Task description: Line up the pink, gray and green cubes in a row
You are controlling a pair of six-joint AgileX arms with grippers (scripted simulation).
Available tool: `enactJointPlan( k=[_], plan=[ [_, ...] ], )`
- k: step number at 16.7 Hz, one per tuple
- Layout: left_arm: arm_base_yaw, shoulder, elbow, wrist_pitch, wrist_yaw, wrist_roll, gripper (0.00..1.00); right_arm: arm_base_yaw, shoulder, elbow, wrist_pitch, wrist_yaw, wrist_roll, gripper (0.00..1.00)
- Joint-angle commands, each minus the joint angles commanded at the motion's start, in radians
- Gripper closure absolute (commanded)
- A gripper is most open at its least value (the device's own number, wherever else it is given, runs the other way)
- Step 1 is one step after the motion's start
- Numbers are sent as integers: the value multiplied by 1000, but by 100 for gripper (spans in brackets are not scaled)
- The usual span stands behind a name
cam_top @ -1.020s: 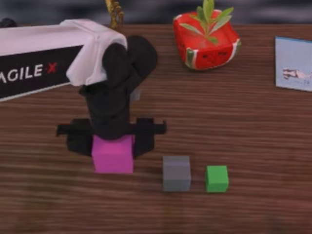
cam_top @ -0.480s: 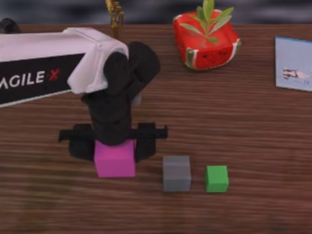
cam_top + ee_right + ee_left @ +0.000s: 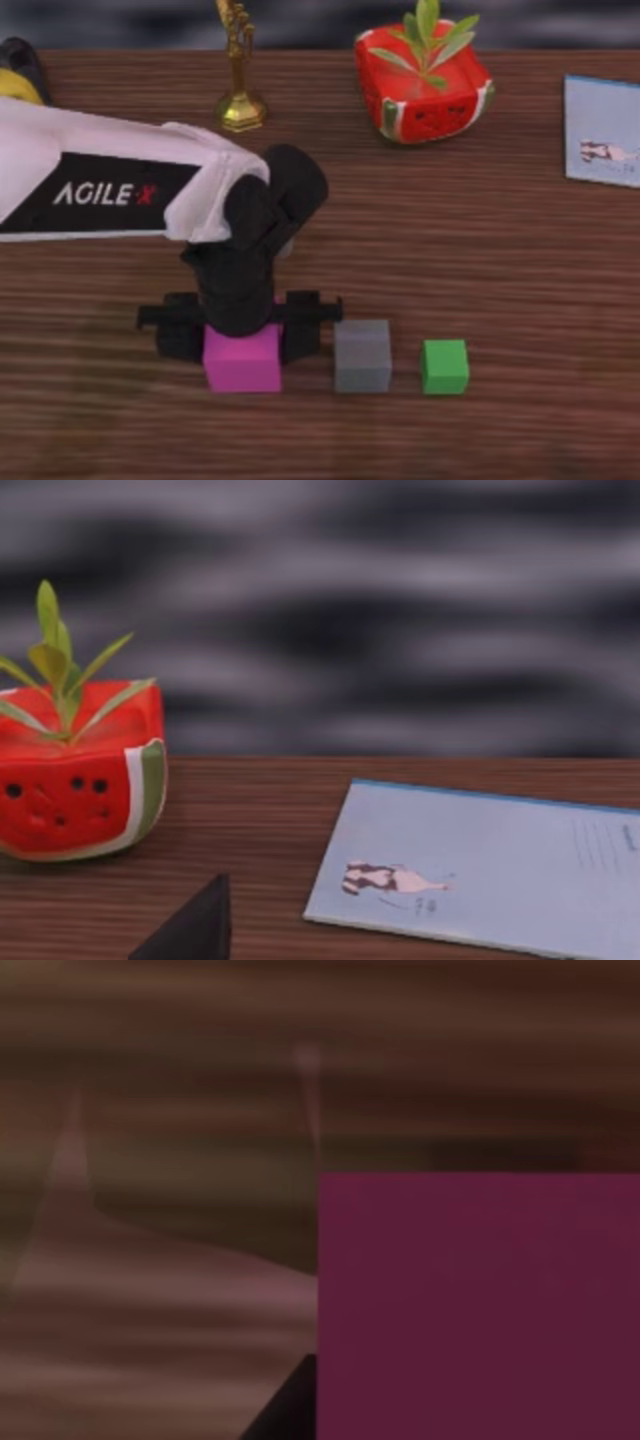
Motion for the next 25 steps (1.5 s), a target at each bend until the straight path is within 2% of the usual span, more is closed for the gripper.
enactJointPlan(
  k=[2, 15, 25],
  plan=[
    [0, 0, 0, 0, 0, 0, 100, 0, 0, 0, 0, 0, 0, 0],
    [0, 0, 0, 0, 0, 0, 2, 0, 0, 0, 0, 0, 0, 0],
    [0, -2, 3, -4, 0, 0, 0, 0, 0, 0, 0, 0, 0, 0]
  ],
)
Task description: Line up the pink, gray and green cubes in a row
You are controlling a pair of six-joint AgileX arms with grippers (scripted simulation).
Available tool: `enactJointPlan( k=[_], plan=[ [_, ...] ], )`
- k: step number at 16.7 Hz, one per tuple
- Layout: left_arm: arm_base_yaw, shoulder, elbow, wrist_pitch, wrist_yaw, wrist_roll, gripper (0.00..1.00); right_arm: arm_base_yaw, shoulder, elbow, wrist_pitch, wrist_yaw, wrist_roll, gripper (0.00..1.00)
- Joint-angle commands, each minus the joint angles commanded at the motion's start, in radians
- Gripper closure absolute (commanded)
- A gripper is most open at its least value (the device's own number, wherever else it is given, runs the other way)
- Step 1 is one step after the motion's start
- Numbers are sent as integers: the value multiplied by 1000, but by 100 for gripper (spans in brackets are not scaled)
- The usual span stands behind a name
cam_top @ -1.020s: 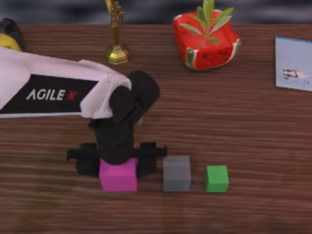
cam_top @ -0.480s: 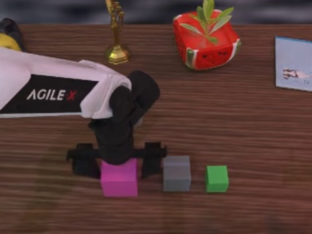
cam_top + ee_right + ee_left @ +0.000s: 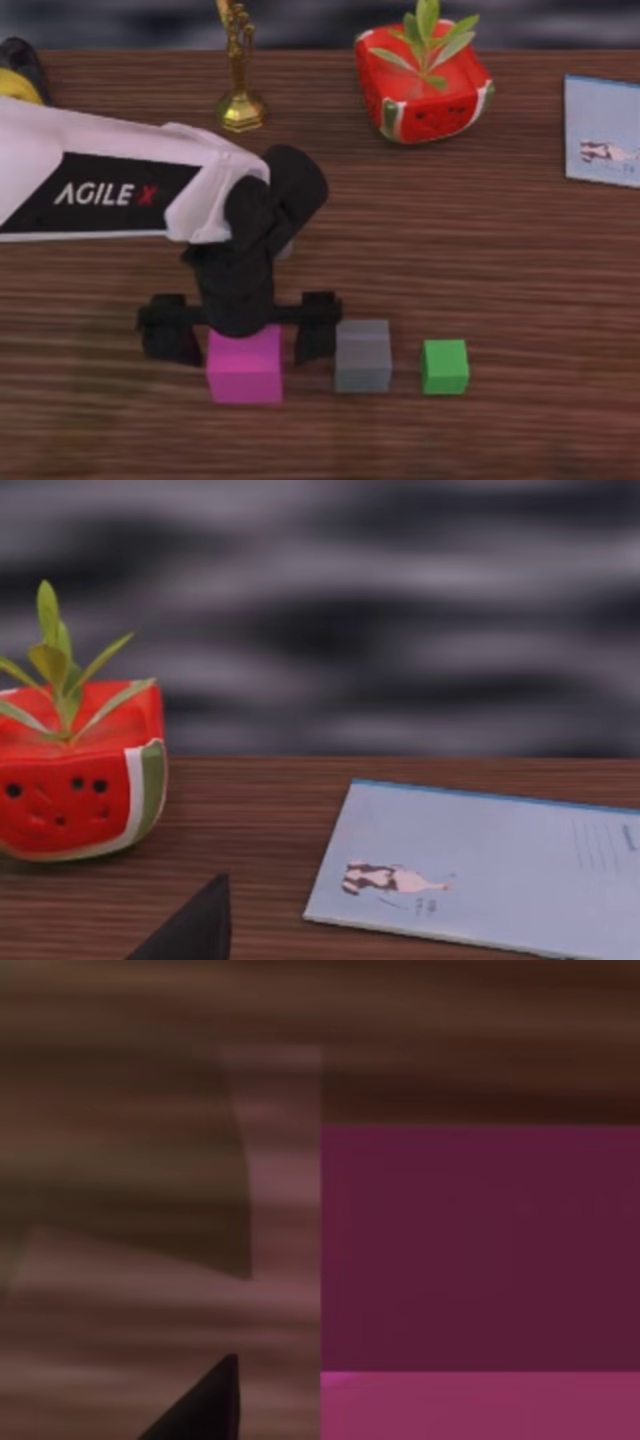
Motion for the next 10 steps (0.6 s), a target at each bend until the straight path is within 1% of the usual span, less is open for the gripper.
enactJointPlan(
  k=[3, 7, 10],
  plan=[
    [3, -25, 42, -68, -1, -2, 0, 0, 0, 0, 0, 0, 0, 0],
    [12, -83, 121, -214, 0, -4, 0, 0, 0, 0, 0, 0, 0, 0],
    [17, -108, 149, -258, -1, -4, 0, 0, 0, 0, 0, 0, 0, 0]
  ],
)
